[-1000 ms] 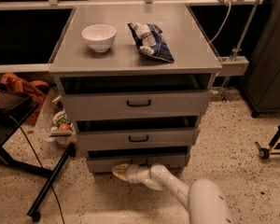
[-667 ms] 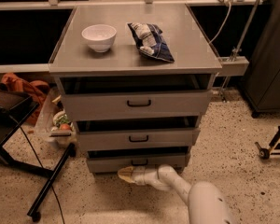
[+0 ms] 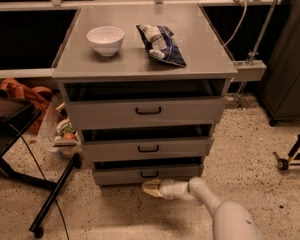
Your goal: Close bottom drawer
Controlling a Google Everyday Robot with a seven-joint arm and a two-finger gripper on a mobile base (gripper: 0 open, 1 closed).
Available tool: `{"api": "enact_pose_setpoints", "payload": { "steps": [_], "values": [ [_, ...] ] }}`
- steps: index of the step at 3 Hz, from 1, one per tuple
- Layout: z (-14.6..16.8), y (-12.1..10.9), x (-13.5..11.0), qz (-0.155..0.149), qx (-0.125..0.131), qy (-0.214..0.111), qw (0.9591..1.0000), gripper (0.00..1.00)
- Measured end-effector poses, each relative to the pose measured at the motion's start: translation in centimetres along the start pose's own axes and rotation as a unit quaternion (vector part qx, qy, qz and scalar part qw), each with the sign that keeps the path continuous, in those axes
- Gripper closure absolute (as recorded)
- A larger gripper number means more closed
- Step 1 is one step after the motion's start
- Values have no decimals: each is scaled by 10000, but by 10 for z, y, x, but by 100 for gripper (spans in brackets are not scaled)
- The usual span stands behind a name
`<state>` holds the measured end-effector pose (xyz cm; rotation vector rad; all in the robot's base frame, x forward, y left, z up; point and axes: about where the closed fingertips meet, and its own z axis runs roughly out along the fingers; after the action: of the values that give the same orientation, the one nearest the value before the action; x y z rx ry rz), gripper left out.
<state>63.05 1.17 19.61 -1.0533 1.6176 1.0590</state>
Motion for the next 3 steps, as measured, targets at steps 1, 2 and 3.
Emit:
{"api": "enact_pose_setpoints", "payload": {
  "steps": [1, 2, 3],
  "values": [
    [-35, -1, -4, 59, 68, 6, 10000, 100],
    [-63, 0, -13, 36, 246, 11, 9997, 100],
    [-94, 6, -29, -36, 529, 139, 9985, 100]
  ]
}}
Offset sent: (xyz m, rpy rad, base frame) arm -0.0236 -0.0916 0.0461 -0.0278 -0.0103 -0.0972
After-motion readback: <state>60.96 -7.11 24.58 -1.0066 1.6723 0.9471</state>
